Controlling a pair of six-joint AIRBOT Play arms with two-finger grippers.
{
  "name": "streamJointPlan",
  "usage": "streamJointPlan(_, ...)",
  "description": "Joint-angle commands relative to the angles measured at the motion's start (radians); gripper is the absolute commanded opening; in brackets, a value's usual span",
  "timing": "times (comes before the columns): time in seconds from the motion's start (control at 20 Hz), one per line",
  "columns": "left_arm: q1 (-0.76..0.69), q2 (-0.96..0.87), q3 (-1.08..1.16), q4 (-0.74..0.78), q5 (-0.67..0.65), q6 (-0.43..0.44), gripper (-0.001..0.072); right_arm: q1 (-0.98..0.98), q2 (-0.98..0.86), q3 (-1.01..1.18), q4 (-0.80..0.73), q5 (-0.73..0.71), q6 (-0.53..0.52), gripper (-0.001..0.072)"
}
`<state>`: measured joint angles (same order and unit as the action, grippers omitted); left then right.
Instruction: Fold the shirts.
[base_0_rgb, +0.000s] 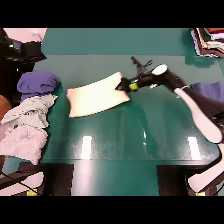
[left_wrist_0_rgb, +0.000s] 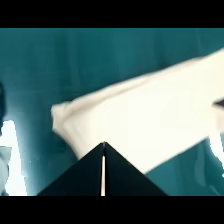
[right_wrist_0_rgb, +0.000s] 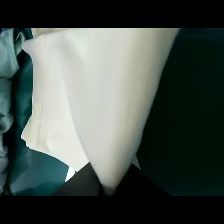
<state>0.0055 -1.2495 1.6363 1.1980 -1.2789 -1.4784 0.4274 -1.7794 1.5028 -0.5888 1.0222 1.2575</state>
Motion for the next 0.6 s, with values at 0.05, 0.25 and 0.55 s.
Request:
streamJointPlan(0.05, -0.173, 0.001, 0.000, -0.008, 0.026, 0.017, 0.0027, -0.282, 0.197, -0.088, -0.096, -0.006, 0.002, 0.0015)
streamJointPlan(0.25, -0.310, 0.001, 0.000, -0.008, 0.125, 0.016, 0.0027, -0.626, 0.365, -0.177, -0.096, -0.025, 0.001, 0.0015)
streamJointPlan(0.55, -0.435, 0.001, 0.000, -0.009, 0.233, 0.012, 0.0027, -0.978, 0.415, -0.179, -0.095, -0.029, -0.011, 0.0015)
